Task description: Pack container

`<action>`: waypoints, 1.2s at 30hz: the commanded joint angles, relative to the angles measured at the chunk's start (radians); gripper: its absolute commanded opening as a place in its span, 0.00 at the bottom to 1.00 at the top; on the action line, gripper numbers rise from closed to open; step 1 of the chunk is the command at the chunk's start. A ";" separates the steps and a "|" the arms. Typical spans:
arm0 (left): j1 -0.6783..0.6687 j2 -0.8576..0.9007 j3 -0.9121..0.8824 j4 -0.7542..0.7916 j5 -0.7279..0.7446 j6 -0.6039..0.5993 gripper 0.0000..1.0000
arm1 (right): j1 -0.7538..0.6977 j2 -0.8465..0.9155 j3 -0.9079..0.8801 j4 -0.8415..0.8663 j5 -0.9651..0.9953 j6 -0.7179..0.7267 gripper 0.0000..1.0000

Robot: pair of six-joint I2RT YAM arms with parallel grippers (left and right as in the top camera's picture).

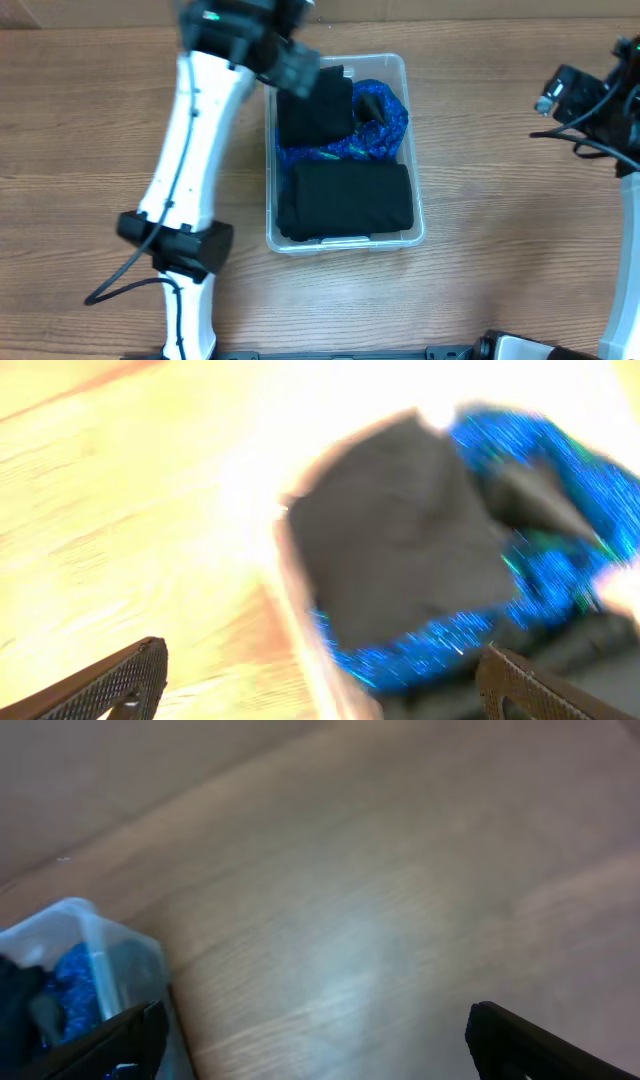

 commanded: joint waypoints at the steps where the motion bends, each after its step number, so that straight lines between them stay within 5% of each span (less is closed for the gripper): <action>1: 0.148 0.007 0.044 0.035 -0.042 -0.194 1.00 | 0.052 0.039 0.003 0.051 -0.016 -0.104 1.00; 5: 0.299 0.013 0.041 0.043 -0.013 -0.314 1.00 | 0.080 0.118 0.003 0.114 -0.018 -0.109 1.00; 11: 0.424 0.008 0.041 -0.068 -0.006 -0.312 1.00 | 0.068 0.106 0.004 0.101 -0.026 -0.097 1.00; 20: 0.439 -0.086 0.041 -0.120 0.007 -0.169 1.00 | -0.039 -0.041 -0.023 -0.002 -0.193 -0.142 1.00; 36: 0.413 -0.370 0.040 -0.160 0.071 -0.103 1.00 | -0.041 -0.649 -0.673 0.187 -0.158 -0.152 1.00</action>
